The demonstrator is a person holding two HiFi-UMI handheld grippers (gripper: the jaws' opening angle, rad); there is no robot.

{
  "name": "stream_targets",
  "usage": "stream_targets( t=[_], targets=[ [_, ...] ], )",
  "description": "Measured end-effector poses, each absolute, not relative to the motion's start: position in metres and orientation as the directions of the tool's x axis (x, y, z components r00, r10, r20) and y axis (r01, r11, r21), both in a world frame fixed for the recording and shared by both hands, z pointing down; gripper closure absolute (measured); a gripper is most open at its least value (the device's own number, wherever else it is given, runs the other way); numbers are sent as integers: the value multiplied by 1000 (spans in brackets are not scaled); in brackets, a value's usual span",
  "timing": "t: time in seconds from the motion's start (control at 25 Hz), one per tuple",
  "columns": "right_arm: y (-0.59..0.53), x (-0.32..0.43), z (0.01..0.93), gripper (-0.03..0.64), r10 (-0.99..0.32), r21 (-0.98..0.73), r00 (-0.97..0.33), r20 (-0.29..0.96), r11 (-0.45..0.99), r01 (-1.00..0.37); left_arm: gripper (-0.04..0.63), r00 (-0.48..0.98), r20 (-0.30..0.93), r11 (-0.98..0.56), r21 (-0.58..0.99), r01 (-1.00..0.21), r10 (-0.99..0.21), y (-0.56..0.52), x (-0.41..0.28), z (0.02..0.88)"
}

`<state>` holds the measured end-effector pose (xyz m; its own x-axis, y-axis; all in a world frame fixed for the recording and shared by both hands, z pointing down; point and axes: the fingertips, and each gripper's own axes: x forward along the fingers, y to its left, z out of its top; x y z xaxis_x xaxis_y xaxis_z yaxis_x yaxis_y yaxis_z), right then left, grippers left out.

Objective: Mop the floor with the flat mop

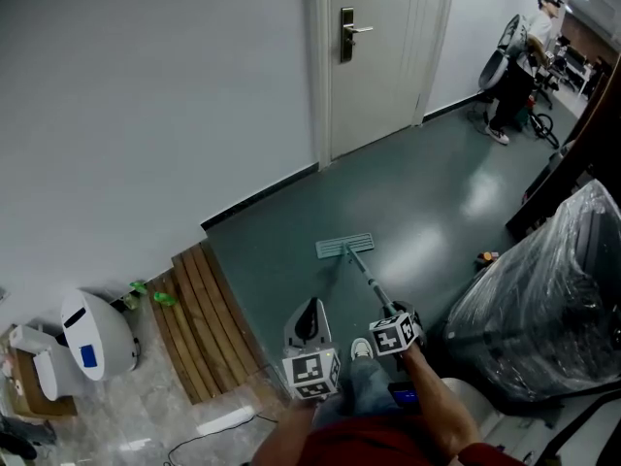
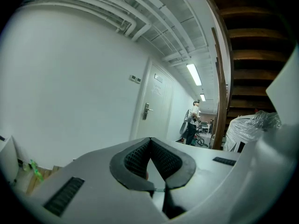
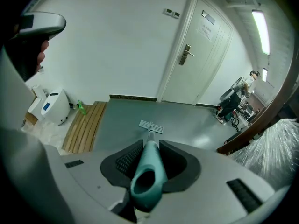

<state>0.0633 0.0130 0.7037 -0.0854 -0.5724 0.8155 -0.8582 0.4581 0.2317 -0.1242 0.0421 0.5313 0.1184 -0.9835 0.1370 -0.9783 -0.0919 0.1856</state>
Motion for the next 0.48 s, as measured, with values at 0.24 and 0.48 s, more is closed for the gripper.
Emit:
stream_targets(
  t=[0.24, 0.48],
  targets=[
    [54, 75, 709, 500, -569, 232, -85, 818, 461, -856, 581, 105, 147, -79, 171, -982, -984, 82, -118, 536],
    [95, 89, 709, 500, -563, 237, -87, 822, 476, -847, 581, 99, 147, -74, 166, -983, -984, 118, -100, 532]
  ],
)
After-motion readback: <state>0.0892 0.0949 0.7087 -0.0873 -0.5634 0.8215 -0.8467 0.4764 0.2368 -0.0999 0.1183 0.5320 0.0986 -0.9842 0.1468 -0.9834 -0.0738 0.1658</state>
